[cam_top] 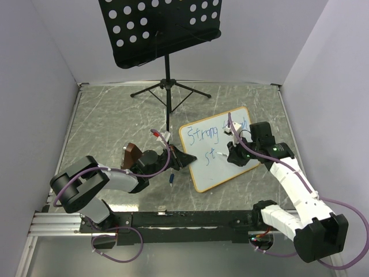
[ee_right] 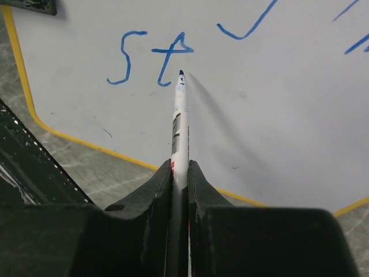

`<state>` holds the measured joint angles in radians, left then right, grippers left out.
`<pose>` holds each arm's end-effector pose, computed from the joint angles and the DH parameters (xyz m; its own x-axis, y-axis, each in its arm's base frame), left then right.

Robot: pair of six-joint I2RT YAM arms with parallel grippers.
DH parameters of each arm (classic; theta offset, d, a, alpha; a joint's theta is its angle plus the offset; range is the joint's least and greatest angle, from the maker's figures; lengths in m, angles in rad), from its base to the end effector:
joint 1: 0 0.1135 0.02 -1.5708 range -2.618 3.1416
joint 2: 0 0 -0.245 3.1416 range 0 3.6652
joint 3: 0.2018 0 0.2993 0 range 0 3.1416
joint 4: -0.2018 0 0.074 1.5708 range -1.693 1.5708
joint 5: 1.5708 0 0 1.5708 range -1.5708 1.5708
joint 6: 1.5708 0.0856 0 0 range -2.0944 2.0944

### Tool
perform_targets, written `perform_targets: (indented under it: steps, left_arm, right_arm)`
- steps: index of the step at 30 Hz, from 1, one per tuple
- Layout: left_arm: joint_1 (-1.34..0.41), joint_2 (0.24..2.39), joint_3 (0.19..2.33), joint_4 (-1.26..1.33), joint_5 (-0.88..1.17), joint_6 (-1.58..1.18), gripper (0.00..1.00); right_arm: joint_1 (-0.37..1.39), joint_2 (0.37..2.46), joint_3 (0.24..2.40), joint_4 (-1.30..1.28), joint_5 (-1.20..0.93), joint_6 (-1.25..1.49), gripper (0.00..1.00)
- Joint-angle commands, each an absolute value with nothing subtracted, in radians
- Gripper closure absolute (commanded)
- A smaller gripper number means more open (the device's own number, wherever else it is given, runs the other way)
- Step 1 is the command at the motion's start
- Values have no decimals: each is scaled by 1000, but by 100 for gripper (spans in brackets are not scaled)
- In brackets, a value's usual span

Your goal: Write a sentence on the whiteboard

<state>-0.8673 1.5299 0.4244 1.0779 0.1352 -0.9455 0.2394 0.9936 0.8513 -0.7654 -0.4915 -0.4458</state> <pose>0.2201 -0.2774 0.1188 -0.6938 -0.4241 -0.5821 0.4788 0.3321 -0.8127 0.2596 0.1049 0.2188 -0.4790 -0.5082 -0.7158 -0.7734 0.6301 0.0702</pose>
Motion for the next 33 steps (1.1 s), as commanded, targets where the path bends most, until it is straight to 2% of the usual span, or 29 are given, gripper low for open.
perform_targets:
  steps: [1, 33]
  left_arm:
    - [-870, 1494, 420, 1209, 150, -927, 99]
    - [-871, 1497, 425, 1206, 152, -928, 99]
  right_arm:
    - [216, 969, 877, -715, -505, -420, 100]
    - [175, 934, 821, -681, -549, -463, 100]
